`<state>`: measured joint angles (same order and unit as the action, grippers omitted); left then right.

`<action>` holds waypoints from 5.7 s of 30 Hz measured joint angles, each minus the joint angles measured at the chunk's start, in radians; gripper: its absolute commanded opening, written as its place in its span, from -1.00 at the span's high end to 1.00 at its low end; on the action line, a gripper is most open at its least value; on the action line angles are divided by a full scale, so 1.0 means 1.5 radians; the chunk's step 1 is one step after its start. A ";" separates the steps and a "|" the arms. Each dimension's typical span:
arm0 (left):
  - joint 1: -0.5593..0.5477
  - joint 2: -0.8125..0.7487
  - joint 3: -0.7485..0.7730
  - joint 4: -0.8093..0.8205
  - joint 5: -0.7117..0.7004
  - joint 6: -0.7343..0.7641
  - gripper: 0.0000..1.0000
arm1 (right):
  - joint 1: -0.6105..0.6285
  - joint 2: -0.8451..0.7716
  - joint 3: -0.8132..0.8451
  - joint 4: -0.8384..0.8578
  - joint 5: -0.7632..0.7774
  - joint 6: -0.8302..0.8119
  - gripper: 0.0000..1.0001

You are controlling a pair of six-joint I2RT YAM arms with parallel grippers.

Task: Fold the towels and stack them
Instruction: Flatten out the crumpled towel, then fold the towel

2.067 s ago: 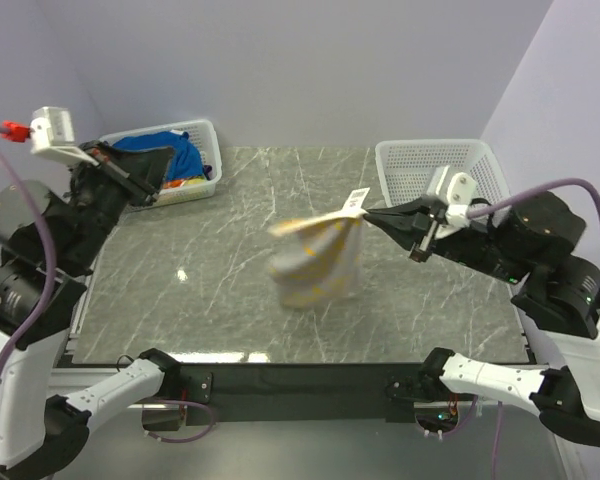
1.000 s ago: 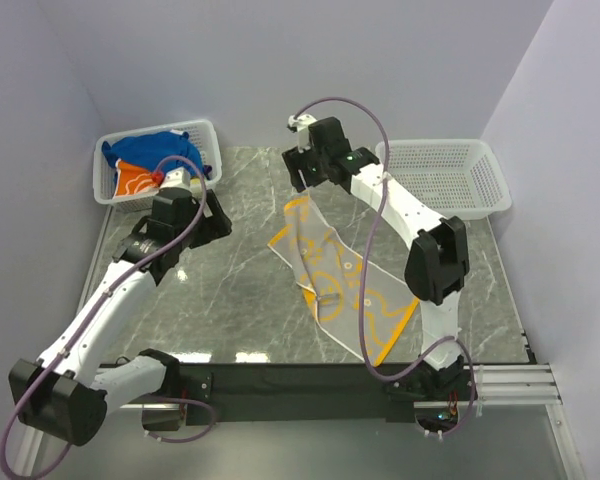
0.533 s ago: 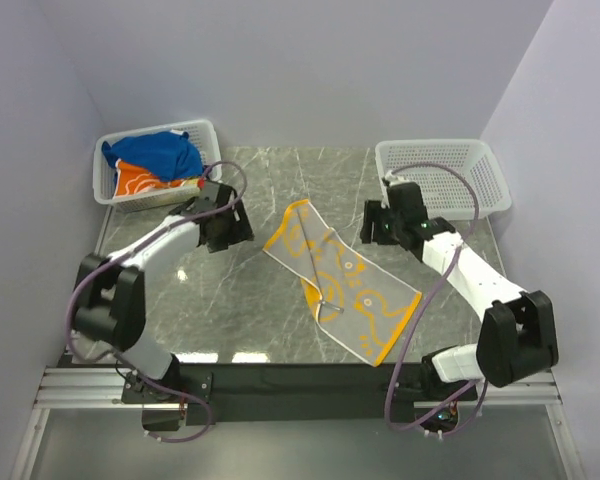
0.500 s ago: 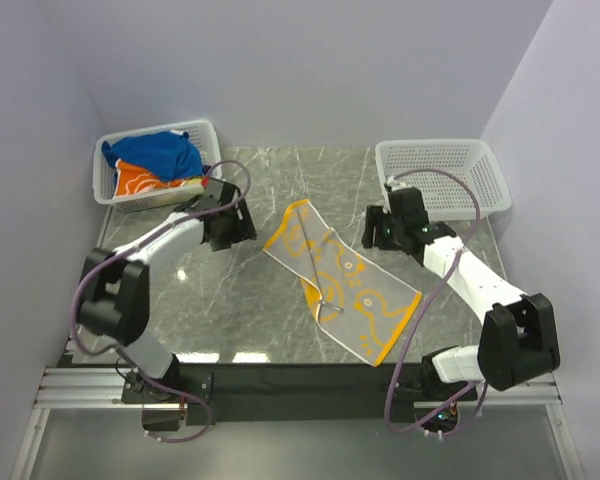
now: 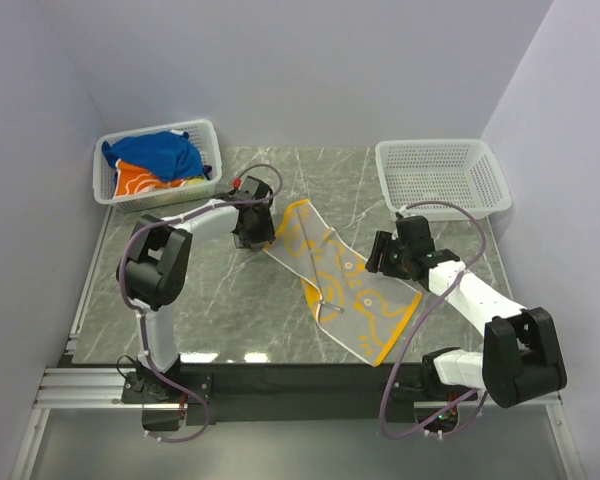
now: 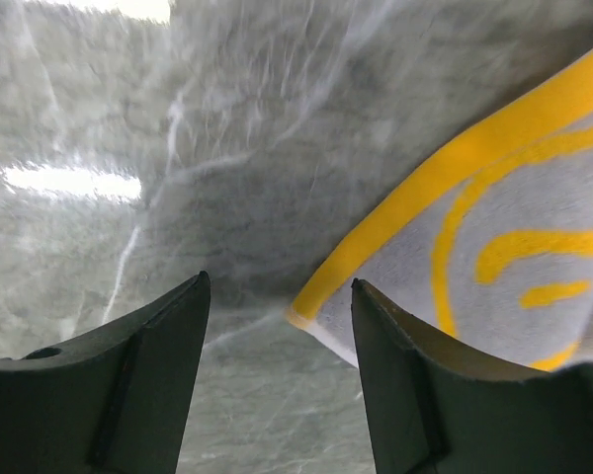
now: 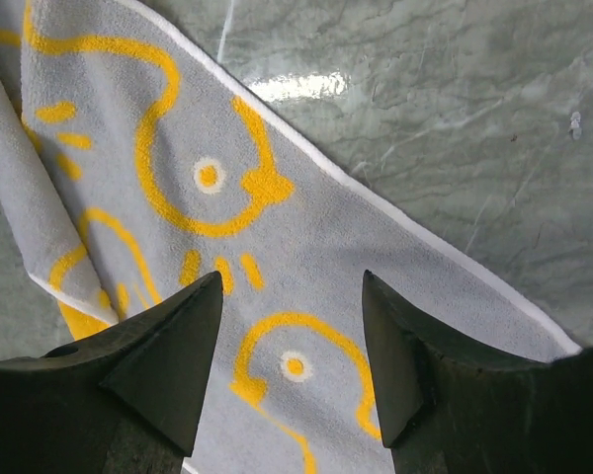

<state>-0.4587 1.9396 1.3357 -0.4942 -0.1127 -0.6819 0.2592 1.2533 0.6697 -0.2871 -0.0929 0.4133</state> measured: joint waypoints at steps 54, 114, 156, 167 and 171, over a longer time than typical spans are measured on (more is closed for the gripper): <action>0.002 0.037 0.041 -0.128 -0.171 0.107 0.99 | 0.098 0.036 -0.034 -0.066 0.055 0.027 -0.30; 0.049 0.157 0.211 0.010 -0.075 0.265 0.99 | 0.366 0.106 0.137 -0.162 0.031 0.016 -0.13; 0.027 0.135 0.190 0.012 -0.053 0.277 0.99 | 0.096 0.722 0.820 -0.159 -0.020 -0.256 -0.08; 0.027 0.135 0.190 0.010 -0.064 0.279 0.99 | 0.102 0.739 0.845 -0.167 -0.007 -0.260 0.19; 0.027 0.135 0.190 0.008 -0.068 0.279 0.99 | 0.107 0.746 0.856 -0.171 0.002 -0.265 0.47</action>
<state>-0.4187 2.1418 1.6211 -0.4824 -0.2146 -0.2626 0.4194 2.3722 1.9541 -0.5438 -0.0906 0.0158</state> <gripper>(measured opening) 0.032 0.328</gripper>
